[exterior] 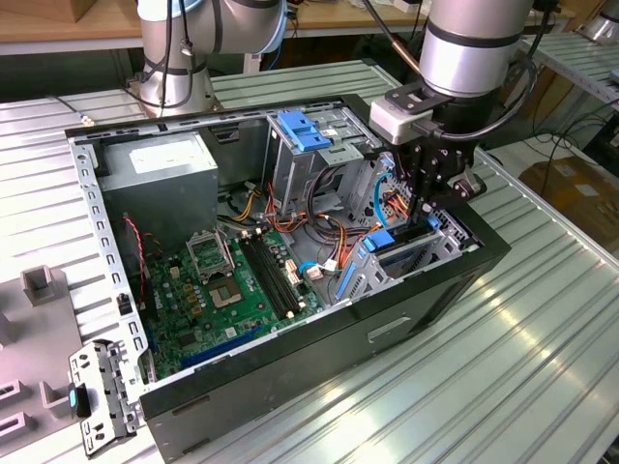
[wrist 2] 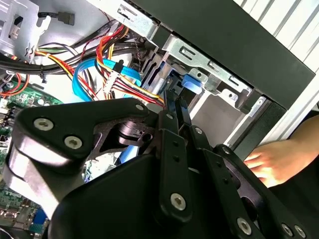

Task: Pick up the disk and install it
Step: 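Insert the first disk wire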

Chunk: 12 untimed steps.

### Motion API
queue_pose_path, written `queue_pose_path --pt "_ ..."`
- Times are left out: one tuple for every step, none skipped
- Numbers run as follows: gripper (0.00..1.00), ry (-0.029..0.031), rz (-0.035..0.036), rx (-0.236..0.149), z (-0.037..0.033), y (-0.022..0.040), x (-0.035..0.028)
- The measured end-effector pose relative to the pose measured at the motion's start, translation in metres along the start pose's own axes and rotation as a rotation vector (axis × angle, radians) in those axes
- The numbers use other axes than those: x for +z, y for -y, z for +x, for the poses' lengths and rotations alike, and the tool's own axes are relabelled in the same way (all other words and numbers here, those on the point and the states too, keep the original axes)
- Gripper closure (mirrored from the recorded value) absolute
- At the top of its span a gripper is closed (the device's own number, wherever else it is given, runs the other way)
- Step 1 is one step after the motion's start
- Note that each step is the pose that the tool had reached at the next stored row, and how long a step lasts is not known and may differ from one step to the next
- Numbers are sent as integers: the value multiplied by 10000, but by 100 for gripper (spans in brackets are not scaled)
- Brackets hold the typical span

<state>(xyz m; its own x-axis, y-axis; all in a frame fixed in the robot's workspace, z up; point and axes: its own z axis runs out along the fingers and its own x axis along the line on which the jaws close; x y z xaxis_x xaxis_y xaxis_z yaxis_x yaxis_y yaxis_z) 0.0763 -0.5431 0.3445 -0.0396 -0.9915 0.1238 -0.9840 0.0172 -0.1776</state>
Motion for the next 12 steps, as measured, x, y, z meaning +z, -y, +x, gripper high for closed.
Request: queue_pose_path --pt "84 -1 0 -2 0 -1 2" --pt "84 1 0 -3 -1 -1 5" --pt "84 2 0 -4 -1 -2 8" --pt "84 3 1 -6 -1 -2 10" --pt "84 5 1 -7 -2 -3 13" --pt "84 7 1 -9 -2 -3 16" --pt "84 19 1 -10 -4 -5 27" --pt "84 25 1 -8 -4 -6 34" --pt "84 33 0 -7 -5 -8 42" --pt "84 54 -1 -3 -8 -12 62" --pt "84 64 -2 -1 -9 -13 70" --pt "84 65 -2 -1 -9 -13 71"
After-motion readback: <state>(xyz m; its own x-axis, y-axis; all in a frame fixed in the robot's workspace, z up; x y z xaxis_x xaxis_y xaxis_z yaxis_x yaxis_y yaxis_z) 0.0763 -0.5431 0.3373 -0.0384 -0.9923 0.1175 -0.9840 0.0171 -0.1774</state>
